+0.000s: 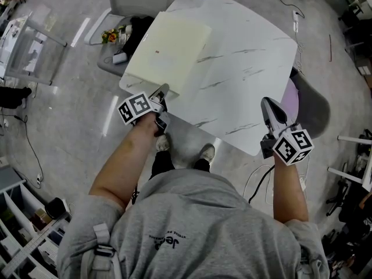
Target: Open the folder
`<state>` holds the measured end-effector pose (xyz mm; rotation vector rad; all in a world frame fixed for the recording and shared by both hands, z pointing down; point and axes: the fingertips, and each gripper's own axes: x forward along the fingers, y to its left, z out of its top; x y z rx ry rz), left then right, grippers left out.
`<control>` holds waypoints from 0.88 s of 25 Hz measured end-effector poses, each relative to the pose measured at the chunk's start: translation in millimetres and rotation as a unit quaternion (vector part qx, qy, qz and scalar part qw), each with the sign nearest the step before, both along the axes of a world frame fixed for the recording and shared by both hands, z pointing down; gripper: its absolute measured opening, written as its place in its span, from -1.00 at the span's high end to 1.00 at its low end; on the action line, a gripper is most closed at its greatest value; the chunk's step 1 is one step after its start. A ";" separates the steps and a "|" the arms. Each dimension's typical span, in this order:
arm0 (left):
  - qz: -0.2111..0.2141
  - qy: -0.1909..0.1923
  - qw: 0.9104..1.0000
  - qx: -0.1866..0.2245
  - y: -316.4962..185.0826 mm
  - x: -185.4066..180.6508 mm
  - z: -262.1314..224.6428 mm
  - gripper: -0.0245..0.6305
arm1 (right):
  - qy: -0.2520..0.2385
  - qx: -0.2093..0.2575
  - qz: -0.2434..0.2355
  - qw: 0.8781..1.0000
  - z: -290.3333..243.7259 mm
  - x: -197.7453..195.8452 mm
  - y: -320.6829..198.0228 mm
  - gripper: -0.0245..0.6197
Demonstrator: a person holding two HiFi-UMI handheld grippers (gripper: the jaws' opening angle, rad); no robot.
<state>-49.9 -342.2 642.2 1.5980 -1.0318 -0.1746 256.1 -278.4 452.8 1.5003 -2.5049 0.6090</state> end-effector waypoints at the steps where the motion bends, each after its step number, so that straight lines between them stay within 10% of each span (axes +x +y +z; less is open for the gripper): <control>1: 0.008 -0.018 1.000 0.013 -0.8 0.5 -4.0 0.71 | 0.000 0.001 0.001 1.000 -0.7 1.4 0.2 0.91; 11: 0.106 -0.213 0.964 0.117 4.2 14.6 -25.4 0.72 | -0.001 0.006 0.011 1.000 -4.3 14.6 3.8 0.91; 22: 0.112 -0.184 0.969 0.123 9.3 28.0 -40.2 0.73 | -0.001 0.011 0.009 1.000 -10.6 16.7 10.0 0.91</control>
